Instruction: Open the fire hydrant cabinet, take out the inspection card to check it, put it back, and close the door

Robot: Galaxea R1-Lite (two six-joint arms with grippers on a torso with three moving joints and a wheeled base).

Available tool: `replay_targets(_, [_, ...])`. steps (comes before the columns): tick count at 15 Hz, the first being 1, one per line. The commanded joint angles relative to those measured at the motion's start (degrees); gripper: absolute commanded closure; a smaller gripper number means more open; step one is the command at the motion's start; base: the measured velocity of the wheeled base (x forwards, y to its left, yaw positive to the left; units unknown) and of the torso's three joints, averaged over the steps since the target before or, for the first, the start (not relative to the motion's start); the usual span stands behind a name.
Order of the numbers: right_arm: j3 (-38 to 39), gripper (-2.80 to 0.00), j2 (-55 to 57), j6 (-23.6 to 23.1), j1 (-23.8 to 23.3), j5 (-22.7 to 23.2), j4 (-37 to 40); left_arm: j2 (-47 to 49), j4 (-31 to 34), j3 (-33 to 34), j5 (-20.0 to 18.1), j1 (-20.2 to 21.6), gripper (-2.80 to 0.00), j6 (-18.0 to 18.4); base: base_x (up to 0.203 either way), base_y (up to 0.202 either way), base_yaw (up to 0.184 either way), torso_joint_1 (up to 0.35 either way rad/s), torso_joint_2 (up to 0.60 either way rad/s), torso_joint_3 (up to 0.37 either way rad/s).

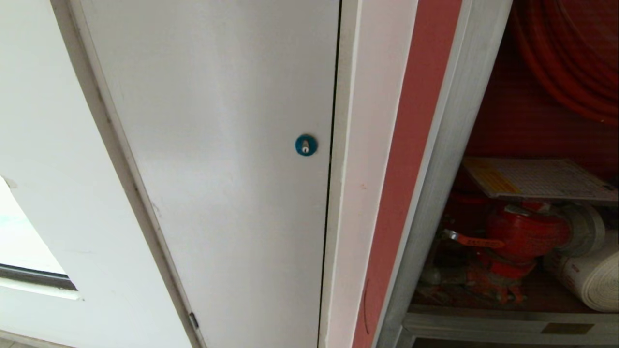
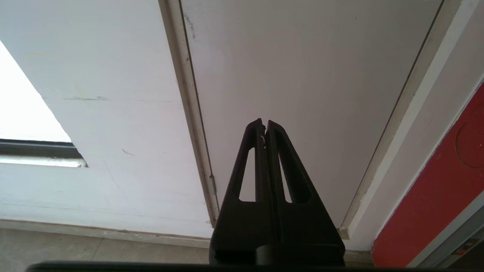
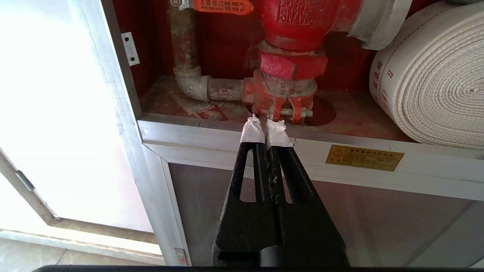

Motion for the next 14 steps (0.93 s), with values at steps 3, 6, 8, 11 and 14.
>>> replay_targets(3, [0.26, 0.00, 0.02, -0.03, 0.01, 0.03, -0.04, -0.01, 0.01, 0.01, 0.01, -0.02, 0.00, 0.05, 0.000, 0.000, 0.000, 0.000, 0.00, 0.000])
replay_targets(6, [0.26, 0.00, 0.01, -0.03, 0.01, 0.03, -0.04, 0.00, 0.01, 0.01, 0.01, -0.02, 0.00, 0.05, 0.000, 0.000, 0.000, 0.000, 0.00, 0.000])
replay_targets(8, [0.19, 0.00, 0.09, -0.03, 0.01, 0.03, -0.04, 0.07, 0.01, 0.01, 0.01, -0.02, 0.00, 0.05, 0.000, 0.000, 0.000, 0.000, 0.00, 0.000])
replay_targets(11, [0.18, 0.00, 0.03, -0.03, 0.01, 0.03, -0.04, 0.07, 0.01, 0.01, 0.01, -0.02, 0.00, 0.05, 0.000, 0.000, 0.000, 0.000, 0.00, 0.000])
replay_targets(14, [0.21, 0.00, 0.06, -0.03, 0.01, 0.03, -0.04, 0.06, 0.01, 0.01, 0.01, -0.02, 0.00, 0.05, 0.000, 0.000, 0.000, 0.000, 0.00, 0.000])
